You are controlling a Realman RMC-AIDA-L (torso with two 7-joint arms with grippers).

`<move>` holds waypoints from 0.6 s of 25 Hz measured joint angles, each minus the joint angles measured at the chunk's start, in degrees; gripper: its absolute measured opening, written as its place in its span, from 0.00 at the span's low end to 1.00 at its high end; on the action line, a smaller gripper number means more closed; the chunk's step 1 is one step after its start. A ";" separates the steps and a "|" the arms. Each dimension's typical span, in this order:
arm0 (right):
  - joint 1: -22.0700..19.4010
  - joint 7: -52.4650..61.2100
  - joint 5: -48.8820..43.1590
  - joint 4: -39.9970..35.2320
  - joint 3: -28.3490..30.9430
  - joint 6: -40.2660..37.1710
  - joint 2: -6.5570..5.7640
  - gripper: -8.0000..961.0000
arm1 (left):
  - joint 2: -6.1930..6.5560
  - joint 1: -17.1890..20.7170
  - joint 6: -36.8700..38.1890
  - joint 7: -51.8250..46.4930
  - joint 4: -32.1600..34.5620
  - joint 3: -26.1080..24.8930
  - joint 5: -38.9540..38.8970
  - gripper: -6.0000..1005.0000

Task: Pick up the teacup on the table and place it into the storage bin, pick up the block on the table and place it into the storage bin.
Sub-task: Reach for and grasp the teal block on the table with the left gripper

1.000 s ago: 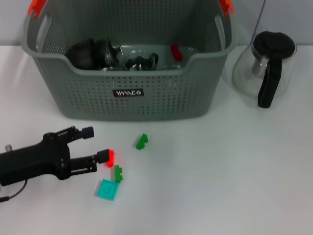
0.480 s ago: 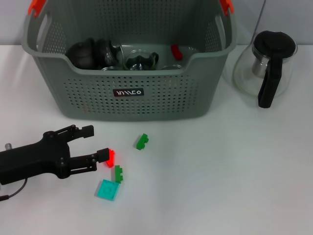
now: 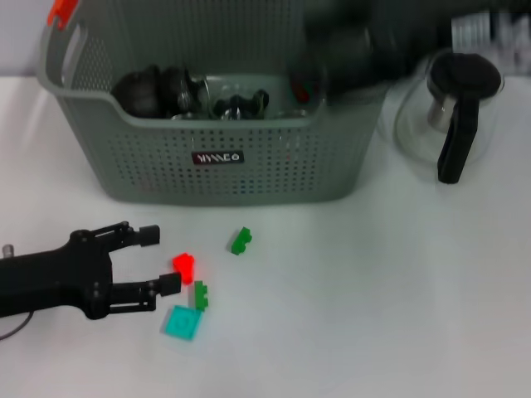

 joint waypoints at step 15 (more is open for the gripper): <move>-8.92 -9.50 -6.11 11.81 -4.35 -1.98 2.97 0.98 | -1.09 -4.56 -8.79 -6.50 14.66 23.85 7.52 0.87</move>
